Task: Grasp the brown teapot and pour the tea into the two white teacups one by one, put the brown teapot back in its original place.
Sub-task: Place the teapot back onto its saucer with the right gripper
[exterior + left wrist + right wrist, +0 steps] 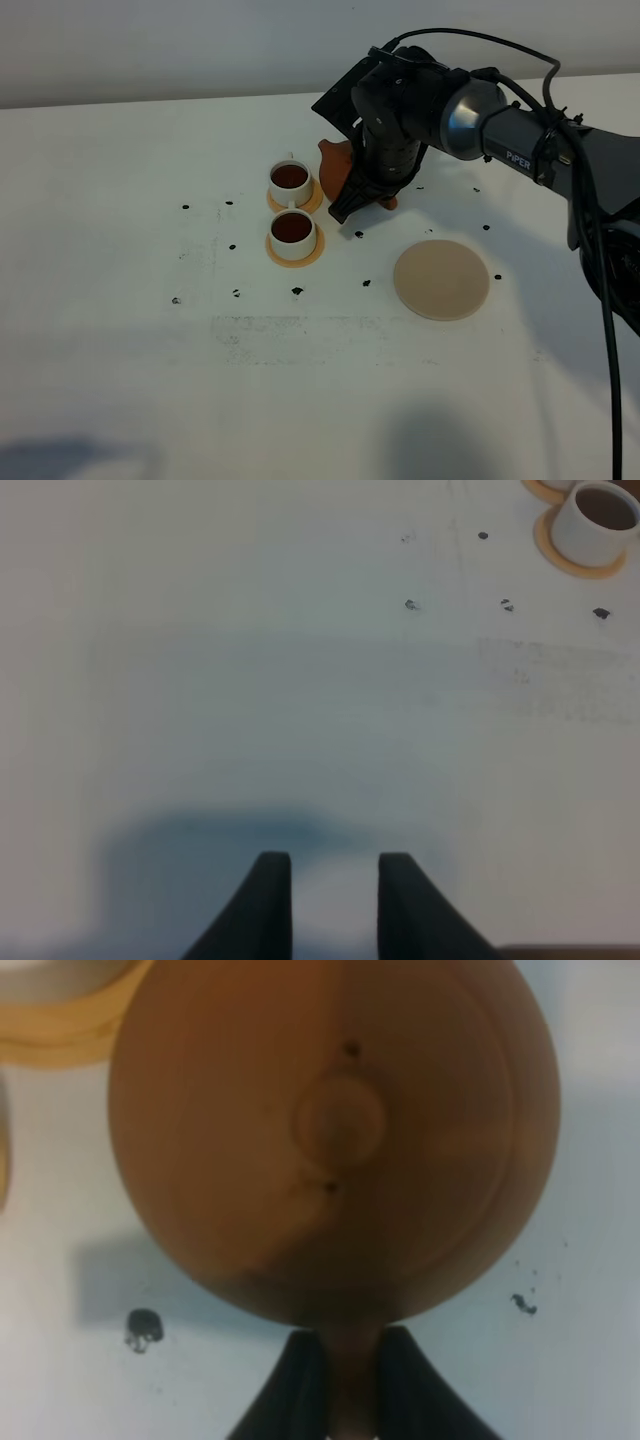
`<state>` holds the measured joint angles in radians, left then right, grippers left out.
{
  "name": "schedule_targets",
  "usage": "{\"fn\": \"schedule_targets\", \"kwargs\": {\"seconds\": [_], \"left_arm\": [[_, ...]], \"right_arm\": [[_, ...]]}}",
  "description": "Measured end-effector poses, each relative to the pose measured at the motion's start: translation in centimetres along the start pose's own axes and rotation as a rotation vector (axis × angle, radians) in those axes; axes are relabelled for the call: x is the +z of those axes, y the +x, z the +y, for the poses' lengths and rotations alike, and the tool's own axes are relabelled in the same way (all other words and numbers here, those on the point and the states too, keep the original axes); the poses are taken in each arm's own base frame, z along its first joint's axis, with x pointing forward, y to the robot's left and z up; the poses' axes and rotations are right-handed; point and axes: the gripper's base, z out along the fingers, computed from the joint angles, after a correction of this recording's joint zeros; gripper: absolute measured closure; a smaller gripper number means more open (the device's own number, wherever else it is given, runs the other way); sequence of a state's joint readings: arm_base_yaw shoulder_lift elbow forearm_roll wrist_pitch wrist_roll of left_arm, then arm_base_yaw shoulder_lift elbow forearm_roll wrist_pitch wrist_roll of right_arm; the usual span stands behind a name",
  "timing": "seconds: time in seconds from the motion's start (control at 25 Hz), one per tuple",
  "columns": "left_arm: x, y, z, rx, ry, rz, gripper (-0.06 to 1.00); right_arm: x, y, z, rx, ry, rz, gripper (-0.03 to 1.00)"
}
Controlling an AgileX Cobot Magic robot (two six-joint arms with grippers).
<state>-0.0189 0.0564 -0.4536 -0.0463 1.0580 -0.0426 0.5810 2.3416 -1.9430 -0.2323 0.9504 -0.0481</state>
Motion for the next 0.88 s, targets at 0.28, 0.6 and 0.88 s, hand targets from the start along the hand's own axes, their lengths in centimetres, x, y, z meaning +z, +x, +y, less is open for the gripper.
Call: {"fn": "schedule_targets", "kwargs": {"seconds": [0.28,0.6,0.88], "left_arm": [[0.0,0.0,0.0,0.0,0.0,0.0,0.74],[0.0,0.0,0.0,0.0,0.0,0.0,0.74],[0.0,0.0,0.0,0.0,0.0,0.0,0.74]], "right_arm": [[-4.8,0.2,-1.0,0.019,0.013,0.018,0.87],[-8.4,2.9,-1.2,0.03,0.012,0.009,0.87],[-10.3,7.7,-1.9,0.177,-0.006,-0.041,0.87]]}}
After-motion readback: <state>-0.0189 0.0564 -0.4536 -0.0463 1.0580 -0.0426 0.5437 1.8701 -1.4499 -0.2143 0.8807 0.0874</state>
